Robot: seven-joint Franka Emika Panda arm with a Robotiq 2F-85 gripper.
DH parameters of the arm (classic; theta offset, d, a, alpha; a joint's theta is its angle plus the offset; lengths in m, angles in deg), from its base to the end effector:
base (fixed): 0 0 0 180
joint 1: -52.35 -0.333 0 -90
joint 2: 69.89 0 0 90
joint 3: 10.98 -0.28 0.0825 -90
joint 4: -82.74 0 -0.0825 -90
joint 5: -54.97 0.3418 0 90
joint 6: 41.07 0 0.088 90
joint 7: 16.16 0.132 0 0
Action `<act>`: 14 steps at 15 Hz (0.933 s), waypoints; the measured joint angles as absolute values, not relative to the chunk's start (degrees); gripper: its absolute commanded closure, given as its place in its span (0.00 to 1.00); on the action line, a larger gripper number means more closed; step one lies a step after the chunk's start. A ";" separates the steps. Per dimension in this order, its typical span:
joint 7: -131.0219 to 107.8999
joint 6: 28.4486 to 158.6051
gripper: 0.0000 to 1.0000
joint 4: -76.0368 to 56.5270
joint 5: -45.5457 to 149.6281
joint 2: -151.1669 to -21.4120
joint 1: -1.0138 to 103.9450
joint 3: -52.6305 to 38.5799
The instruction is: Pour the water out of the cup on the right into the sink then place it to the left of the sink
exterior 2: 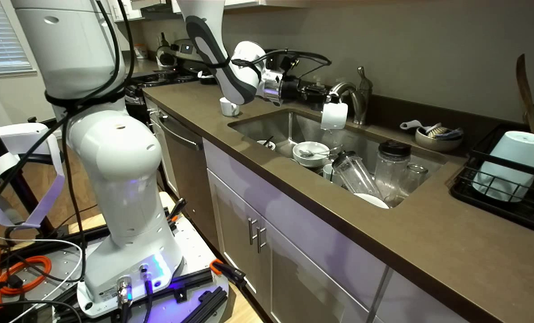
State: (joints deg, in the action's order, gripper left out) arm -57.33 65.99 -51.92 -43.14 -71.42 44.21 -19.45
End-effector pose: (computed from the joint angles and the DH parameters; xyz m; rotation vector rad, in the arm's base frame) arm 0.4897 0.0423 0.3420 0.8488 1.5209 -0.6901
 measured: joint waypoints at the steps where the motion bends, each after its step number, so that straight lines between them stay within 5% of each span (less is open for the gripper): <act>1: -57.33 65.26 0.95 -51.92 -43.97 -71.65 44.19 -19.45; 7: -58.88 65.09 0.95 -51.92 -44.62 -72.06 44.09 -19.45; 14: -65.67 79.46 0.95 -51.83 -29.76 -70.73 44.08 -19.44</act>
State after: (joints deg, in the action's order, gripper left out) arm -65.67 79.46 -51.83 -29.76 -70.73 44.08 -19.44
